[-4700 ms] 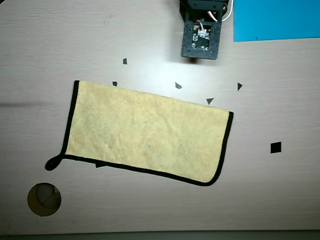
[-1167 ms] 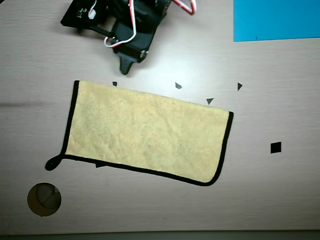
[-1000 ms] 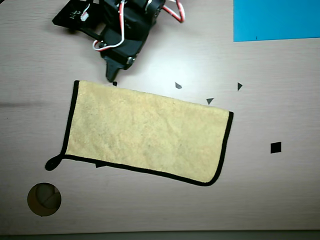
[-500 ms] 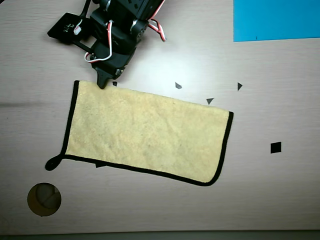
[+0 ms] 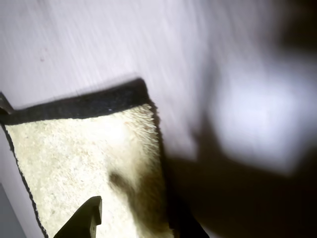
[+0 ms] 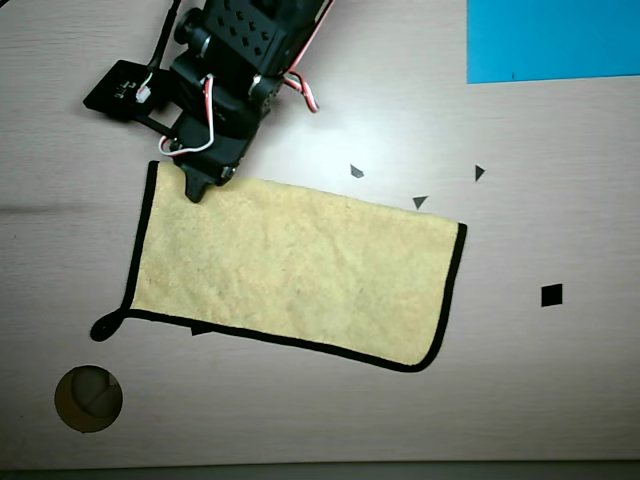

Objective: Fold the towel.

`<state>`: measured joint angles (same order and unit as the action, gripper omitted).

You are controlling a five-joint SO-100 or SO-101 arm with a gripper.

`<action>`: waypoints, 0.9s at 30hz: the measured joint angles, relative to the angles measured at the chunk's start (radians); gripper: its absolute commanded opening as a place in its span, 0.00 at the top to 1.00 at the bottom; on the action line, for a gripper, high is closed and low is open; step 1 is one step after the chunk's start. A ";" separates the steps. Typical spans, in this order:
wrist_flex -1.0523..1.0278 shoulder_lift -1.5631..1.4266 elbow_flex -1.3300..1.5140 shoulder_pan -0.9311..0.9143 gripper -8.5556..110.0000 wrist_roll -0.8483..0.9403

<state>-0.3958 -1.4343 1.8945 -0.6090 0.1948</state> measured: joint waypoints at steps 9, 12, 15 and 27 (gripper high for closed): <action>0.038 0.075 -0.075 0.003 0.83 0.009; 0.049 0.083 -0.080 0.003 0.86 0.009; 0.064 0.084 -0.080 0.012 0.89 0.054; 0.091 -0.020 -0.071 0.081 0.93 0.198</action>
<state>-0.3053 -1.4542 1.8239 -0.5277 0.3927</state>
